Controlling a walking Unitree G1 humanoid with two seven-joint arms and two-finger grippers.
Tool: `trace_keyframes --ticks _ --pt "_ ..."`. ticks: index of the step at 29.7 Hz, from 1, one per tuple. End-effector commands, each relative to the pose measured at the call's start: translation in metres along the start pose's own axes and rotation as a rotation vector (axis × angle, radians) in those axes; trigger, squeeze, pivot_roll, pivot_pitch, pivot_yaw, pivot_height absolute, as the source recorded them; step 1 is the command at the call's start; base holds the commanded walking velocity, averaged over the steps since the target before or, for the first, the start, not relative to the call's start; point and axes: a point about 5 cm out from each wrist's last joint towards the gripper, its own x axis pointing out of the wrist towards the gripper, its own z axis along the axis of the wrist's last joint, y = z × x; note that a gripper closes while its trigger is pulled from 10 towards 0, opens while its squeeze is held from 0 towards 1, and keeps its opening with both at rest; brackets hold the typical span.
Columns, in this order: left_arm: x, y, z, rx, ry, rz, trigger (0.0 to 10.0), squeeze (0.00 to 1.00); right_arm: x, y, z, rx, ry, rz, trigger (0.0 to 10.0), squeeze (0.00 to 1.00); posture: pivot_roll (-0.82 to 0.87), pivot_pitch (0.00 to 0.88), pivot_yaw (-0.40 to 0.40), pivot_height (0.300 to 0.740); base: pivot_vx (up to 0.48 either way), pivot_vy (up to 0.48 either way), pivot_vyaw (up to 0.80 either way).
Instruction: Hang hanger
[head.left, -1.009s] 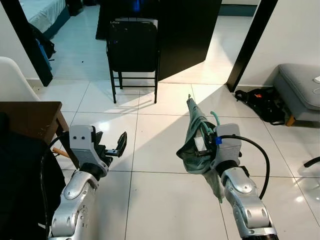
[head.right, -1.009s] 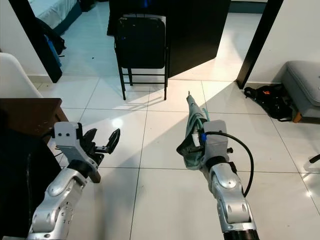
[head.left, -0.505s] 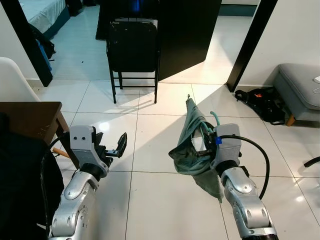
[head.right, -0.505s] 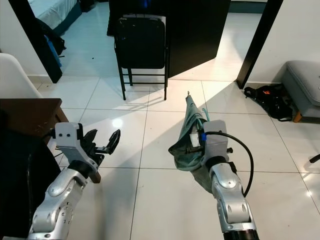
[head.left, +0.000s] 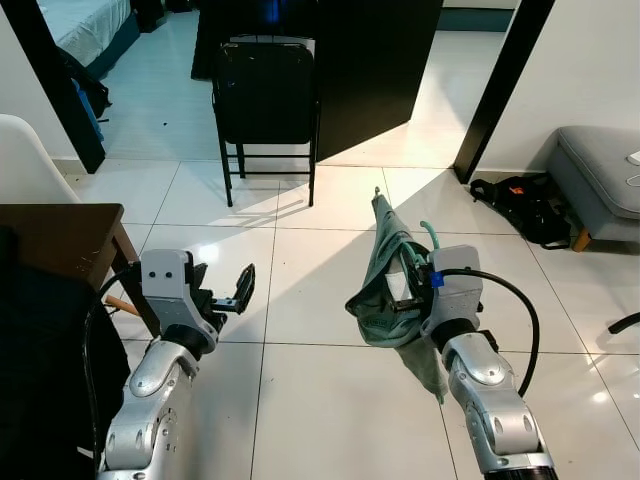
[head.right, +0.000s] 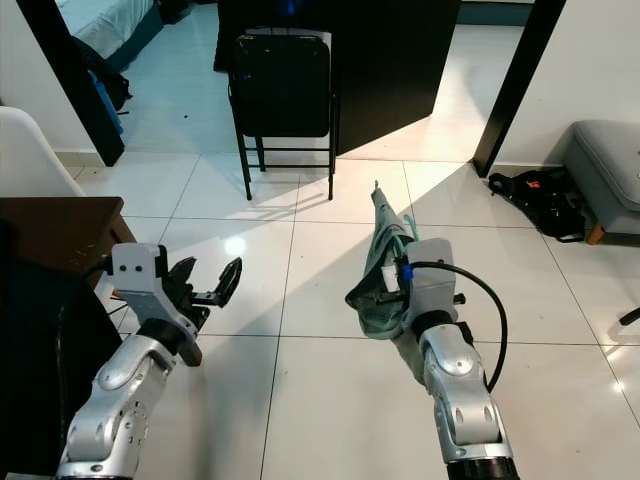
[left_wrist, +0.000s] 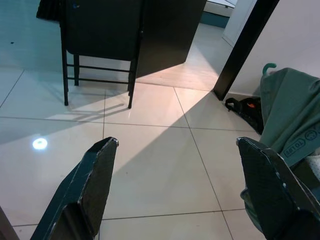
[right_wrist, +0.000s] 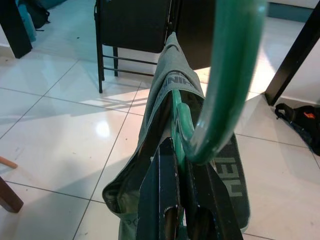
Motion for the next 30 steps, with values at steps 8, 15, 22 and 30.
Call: trace_keyframes --ticks 8,15,22,30 --pt "-0.0007 0.0027 -0.0032 0.009 0.023 0.002 10.0 0.00 0.0000 -0.0023 -0.0013 0.017 -0.004 -0.010 10.0 0.00 0.03 0.124 0.016 0.740 0.000 0.000 0.00" --pt "-0.0005 0.0030 -0.0024 0.009 0.022 0.002 10.0 0.00 0.0000 -0.0020 -0.0006 0.019 -0.006 -0.009 10.0 0.00 0.04 0.131 0.018 0.740 0.000 0.000 0.00" --pt "-0.0006 0.0025 -0.0020 0.007 0.020 0.004 10.0 0.00 -0.0001 -0.0026 -0.0004 0.020 -0.005 -0.008 10.0 0.00 0.04 0.131 0.010 0.740 0.000 0.000 0.00" --pt "-0.0005 0.0021 -0.0020 0.012 0.021 0.003 10.0 0.00 -0.0003 -0.0028 -0.0002 0.020 -0.005 -0.007 10.0 0.00 0.04 0.134 0.008 0.740 0.000 0.000 0.00"
